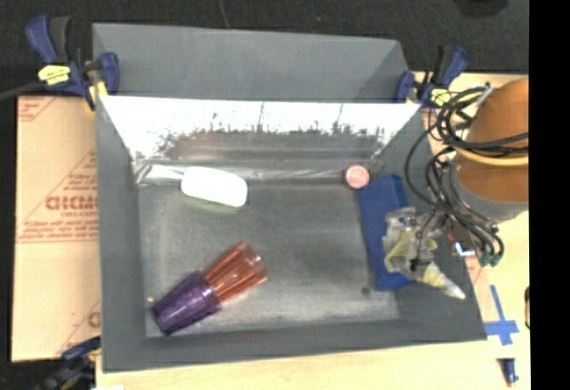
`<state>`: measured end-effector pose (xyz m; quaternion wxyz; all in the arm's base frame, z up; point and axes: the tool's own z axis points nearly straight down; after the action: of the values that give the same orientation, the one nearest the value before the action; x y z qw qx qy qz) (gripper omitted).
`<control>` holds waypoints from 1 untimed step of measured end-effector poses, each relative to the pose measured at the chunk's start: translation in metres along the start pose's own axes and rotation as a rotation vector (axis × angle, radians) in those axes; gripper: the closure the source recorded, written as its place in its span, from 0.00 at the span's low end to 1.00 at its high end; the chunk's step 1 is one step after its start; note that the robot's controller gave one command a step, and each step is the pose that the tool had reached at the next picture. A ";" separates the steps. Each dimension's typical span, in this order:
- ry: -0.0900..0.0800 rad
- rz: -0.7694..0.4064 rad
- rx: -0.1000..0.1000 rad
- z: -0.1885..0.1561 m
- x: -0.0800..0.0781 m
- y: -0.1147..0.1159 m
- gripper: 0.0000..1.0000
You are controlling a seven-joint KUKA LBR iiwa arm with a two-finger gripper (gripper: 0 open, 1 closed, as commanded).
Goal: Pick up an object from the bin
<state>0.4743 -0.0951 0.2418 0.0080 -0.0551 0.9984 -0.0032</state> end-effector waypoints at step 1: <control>0.009 -0.003 -0.004 0.036 0.003 0.001 1.00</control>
Offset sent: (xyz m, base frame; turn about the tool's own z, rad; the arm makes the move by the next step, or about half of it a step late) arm -0.0006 0.0005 -0.0142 -0.0024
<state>0.4722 -0.0942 0.2059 0.0033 -0.0565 0.9984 -0.0015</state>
